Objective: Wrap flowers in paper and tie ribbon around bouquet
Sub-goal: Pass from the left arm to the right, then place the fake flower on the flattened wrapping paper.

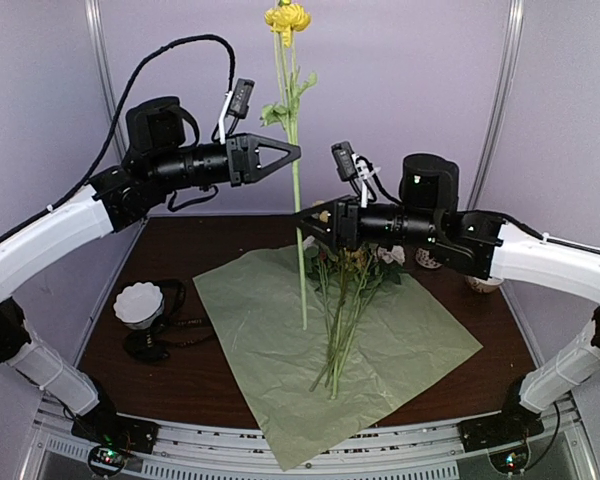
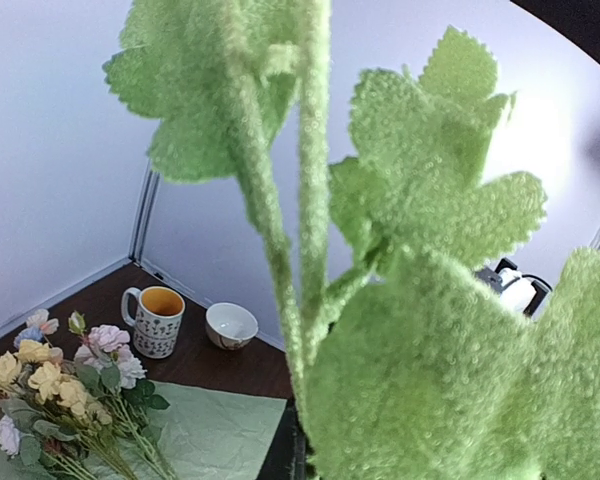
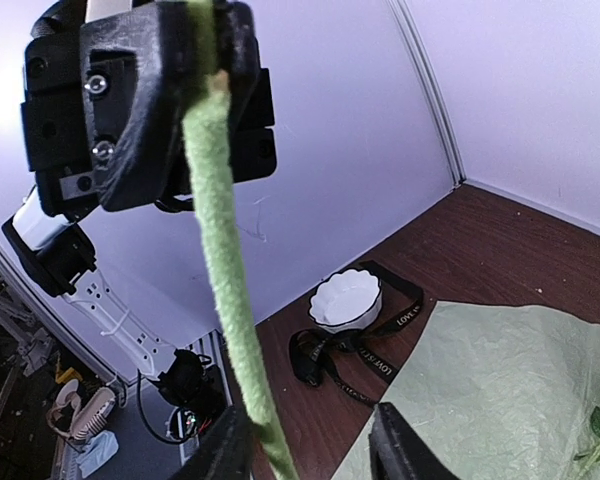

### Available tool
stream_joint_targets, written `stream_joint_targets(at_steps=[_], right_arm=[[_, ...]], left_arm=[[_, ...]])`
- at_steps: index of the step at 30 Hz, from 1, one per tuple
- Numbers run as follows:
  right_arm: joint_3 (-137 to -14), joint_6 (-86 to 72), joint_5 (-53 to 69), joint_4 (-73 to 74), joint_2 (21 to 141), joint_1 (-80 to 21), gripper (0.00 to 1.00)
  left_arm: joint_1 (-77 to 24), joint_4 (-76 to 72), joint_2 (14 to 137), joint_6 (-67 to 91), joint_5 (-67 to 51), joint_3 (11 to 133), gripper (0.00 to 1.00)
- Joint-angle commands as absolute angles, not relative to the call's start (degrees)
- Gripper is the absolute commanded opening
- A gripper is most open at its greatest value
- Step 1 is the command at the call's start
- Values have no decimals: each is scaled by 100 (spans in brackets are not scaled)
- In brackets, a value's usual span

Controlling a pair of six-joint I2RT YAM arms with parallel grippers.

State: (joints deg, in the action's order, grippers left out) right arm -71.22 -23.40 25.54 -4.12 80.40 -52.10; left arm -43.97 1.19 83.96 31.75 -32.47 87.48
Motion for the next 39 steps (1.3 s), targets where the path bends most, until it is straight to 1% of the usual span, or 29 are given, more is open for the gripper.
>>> stream_joint_targets(at_steps=[1, 4, 5, 8, 10, 11, 12, 13, 14, 16, 20, 25, 30, 33, 37, 39], right_arm=[[-7262, -2682, 2355, -1005, 8155, -5258, 36], [-7228, -2752, 2320, -1166, 8180, -5258, 34], [-7244, -2747, 2300, -1128, 8197, -5256, 27], [-7274, -2755, 2167, -906, 8219, -5256, 1], [-7257, -2865, 1956, -653, 8217, -5198, 0], [-7221, -2996, 1890, -529, 8222, -5151, 0], [-7147, -3191, 1834, -403, 8230, -5060, 0], [-7056, -3431, 1801, -291, 8258, -4958, 0], [-6901, -3773, 1774, -193, 8286, -4837, 0], [-6473, -4548, 1810, -244, 8348, -4631, 0], [-5865, -5382, 1903, -440, 8623, -4383, 0], [-5858, -5553, 1905, -422, 9185, -4176, 0], [-6030, -5390, 1604, -8, 9788, -4051, 0], [-6082, -5352, 1634, 96, 10106, -4009, 6], [-6167, -5220, 1432, 394, 10223, -4001, 20], [-6231, -5095, 1261, 666, 10173, -4014, 26]], left_arm=[[-4447, -532, 8464, 3401, -3561, 8499, 0], [-4463, -545, 8505, 3433, -3586, 8461, 0], [-4469, -537, 8537, 3444, -3605, 8471, 0], [-4490, -517, 8586, 3480, -3618, 8501, 0], [-4483, -202, 8621, 3469, -3411, 8612, 1], [-4482, 257, 8653, 3369, -3122, 8768, 18], [-4470, 891, 8753, 3183, -2518, 8956, 37], [-4435, 1507, 8852, 3077, -2043, 9164, 50], [-4364, 2134, 8954, 3004, -1663, 9330, 57], [-4040, 3172, 9185, 3055, -1265, 9480, 62], [-3306, 3930, 9458, 3374, -1462, 9035, 65], [-2667, 4011, 9614, 3272, -1466, 8179, 67], [-2266, 4197, 10026, 2977, -1545, 7835, 68], [-2148, 4208, 10237, 2867, -1512, 7709, 69], [-2010, 4169, 10407, 2810, -1485, 7585, 69], [-1922, 4140, 10443, 2785, -1477, 7495, 70]])
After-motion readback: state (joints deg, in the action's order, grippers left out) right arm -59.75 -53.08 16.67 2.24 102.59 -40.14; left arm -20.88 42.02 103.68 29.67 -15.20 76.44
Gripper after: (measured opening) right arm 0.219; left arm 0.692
